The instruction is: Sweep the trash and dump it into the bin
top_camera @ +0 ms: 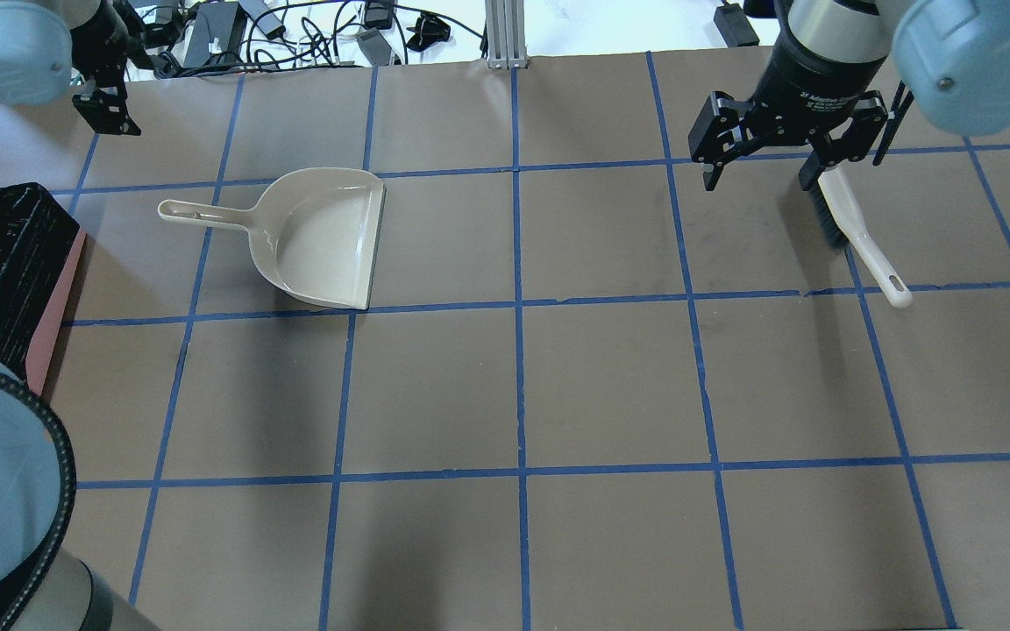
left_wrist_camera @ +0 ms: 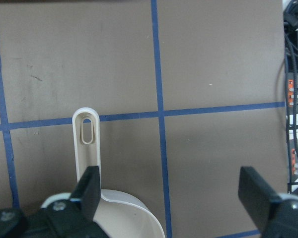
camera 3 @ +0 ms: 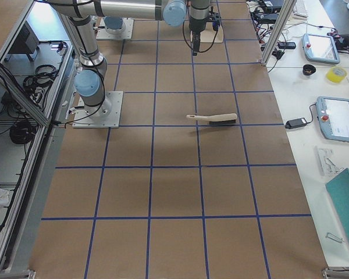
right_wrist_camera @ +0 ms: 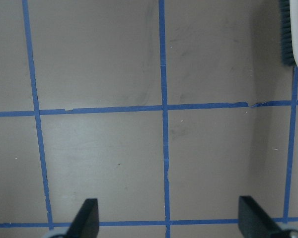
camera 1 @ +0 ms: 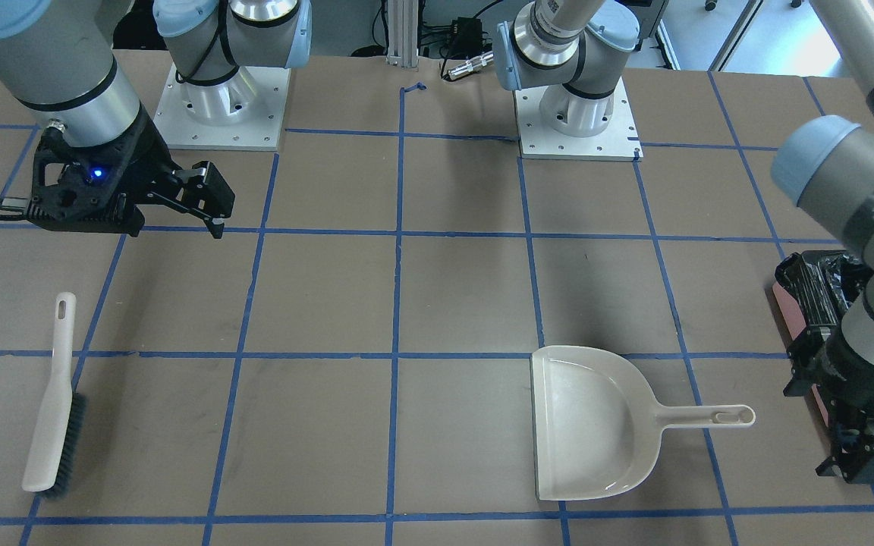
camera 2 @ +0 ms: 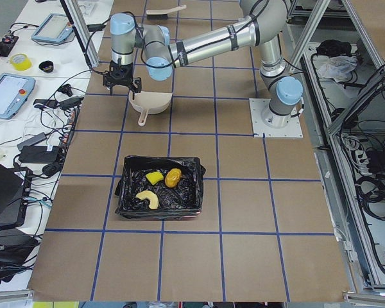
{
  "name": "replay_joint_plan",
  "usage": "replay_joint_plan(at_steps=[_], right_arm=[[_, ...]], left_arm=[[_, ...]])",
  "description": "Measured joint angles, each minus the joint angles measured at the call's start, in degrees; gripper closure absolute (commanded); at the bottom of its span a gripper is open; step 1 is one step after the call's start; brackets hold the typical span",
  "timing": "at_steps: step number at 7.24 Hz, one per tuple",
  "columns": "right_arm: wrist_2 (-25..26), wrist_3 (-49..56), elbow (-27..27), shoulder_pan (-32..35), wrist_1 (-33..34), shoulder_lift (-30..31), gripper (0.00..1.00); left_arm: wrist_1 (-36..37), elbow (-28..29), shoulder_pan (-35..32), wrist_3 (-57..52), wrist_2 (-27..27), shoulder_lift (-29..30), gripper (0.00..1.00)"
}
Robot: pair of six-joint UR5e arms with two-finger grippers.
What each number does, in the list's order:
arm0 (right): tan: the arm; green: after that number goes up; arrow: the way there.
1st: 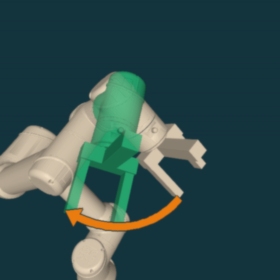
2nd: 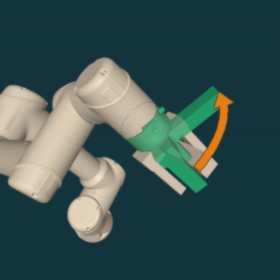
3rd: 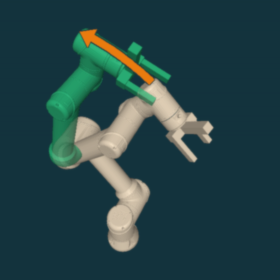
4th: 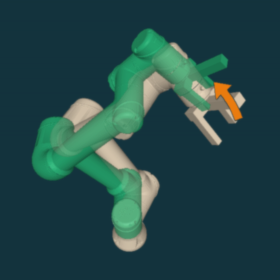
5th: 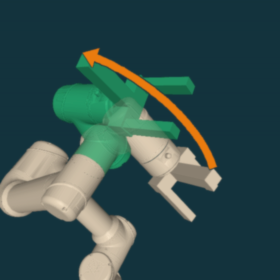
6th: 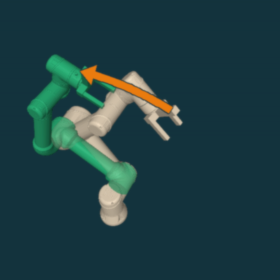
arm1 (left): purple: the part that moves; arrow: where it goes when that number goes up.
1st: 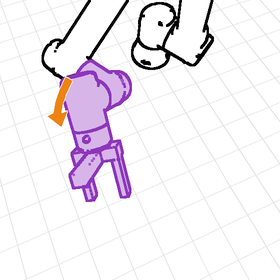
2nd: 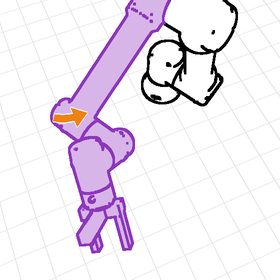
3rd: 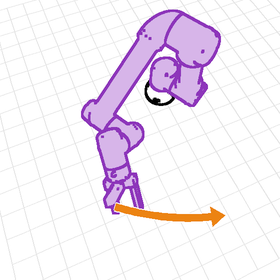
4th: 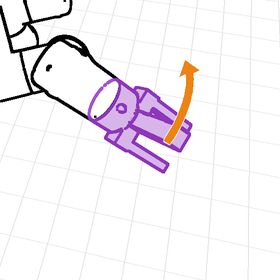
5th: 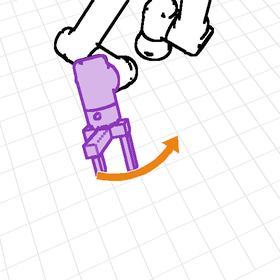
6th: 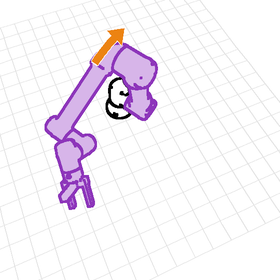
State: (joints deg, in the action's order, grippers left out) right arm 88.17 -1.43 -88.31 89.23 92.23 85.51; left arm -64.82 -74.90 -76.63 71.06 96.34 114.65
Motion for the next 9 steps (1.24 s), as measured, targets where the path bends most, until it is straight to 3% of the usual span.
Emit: replay_joint_plan(at_steps=[2, 5, 9], right_arm=[[0.42, -0.67, -0.02, 0.11, -0.02, 0.13, 0.00], [0.98, -2.58, -0.04, 0.49, 0.03, 0.22, 0.00], [2.44, -2.74, -0.03, 2.04, 0.46, -0.12, 0.00]], left_arm=[[-0.34, -2.00, -2.85, -8.84, -0.74, -4.47, 0.00], [-1.22, -6.42, -7.82, -31.20, -0.77, -12.37, 0.00], [-6.96, -13.35, -11.87, -55.09, -2.01, -20.45, 0.00]])
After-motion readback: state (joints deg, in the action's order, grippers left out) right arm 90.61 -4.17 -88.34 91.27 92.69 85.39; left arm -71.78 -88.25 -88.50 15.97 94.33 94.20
